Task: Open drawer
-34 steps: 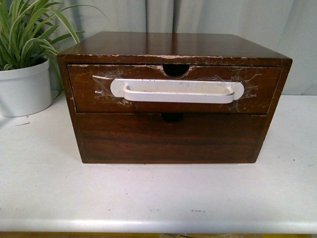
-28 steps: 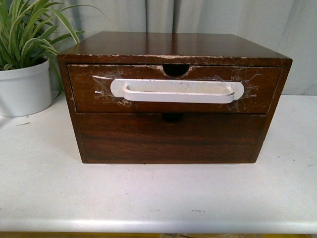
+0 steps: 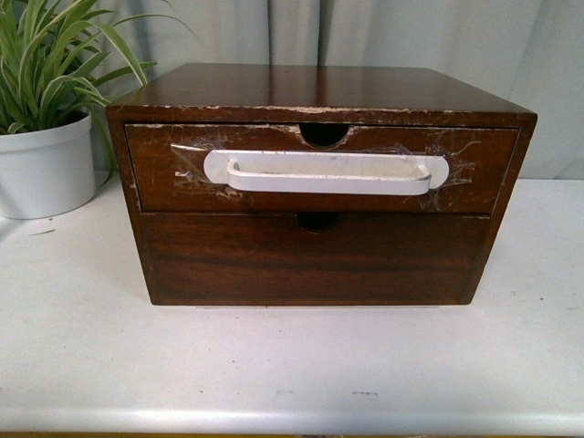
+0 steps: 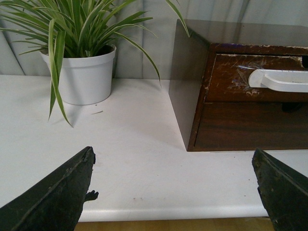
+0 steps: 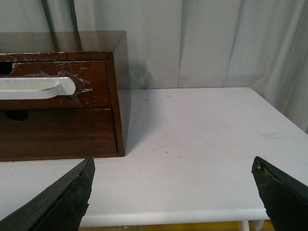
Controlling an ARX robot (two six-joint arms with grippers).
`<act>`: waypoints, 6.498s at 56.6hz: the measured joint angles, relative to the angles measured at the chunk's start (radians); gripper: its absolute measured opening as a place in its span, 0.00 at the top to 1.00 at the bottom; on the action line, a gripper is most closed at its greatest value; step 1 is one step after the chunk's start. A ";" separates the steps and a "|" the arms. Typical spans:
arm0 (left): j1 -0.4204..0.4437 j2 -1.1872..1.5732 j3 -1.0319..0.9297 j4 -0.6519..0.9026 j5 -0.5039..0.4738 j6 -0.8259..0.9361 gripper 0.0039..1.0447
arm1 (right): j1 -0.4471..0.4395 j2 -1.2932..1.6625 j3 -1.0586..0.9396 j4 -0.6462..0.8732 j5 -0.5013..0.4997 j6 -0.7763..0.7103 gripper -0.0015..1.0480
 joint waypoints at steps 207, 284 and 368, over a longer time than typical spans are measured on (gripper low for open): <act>-0.374 1.524 1.079 -0.256 0.535 0.969 0.06 | 0.253 1.313 1.044 -0.529 -0.287 -0.786 0.09; -0.372 1.686 1.225 -0.376 0.377 1.141 0.06 | 0.328 1.532 1.201 -0.500 -0.292 -0.787 0.09; -0.348 1.591 1.209 -0.720 0.412 1.323 0.05 | 0.406 1.614 1.232 -0.702 -0.378 -0.867 0.09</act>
